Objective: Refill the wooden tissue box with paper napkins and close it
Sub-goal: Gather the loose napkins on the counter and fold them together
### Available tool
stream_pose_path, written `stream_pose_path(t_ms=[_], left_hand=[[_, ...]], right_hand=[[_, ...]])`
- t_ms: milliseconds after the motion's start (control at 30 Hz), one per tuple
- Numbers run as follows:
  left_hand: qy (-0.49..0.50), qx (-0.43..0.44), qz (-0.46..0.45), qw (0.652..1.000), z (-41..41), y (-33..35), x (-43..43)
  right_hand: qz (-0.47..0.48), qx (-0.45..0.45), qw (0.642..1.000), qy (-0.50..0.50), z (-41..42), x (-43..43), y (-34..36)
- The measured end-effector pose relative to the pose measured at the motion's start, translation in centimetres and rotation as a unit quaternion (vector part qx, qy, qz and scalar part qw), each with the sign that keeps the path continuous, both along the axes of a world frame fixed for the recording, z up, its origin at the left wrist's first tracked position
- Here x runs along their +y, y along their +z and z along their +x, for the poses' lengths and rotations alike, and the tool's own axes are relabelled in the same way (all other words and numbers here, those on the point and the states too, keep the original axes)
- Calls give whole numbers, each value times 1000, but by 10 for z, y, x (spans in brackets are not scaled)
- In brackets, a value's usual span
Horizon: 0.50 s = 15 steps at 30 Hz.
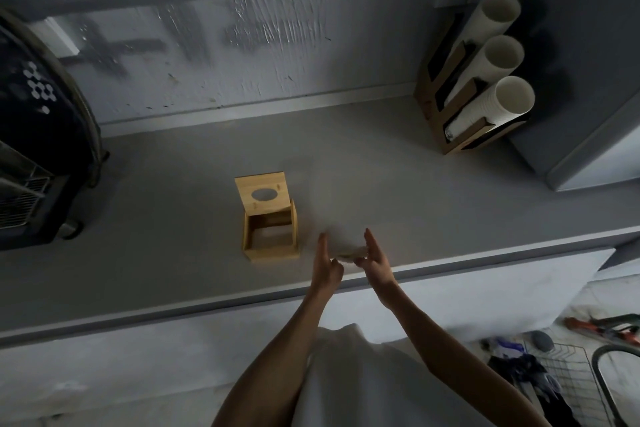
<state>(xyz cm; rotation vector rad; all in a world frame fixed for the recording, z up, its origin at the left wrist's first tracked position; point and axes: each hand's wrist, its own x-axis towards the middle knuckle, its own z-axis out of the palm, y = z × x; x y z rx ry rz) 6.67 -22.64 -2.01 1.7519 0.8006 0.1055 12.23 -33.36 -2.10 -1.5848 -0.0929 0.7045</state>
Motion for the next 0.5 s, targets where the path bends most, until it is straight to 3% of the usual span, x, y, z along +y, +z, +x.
stream_pose_path(t_ms=[233,500], left_hand=[[23,-13,-1,1000,6,-1,1],[35,40,69,996,6,-8,11]], right_hand=[[-14,1,1000,17,6,1,-3],[-134,-90,985,-59,17,2,-20]])
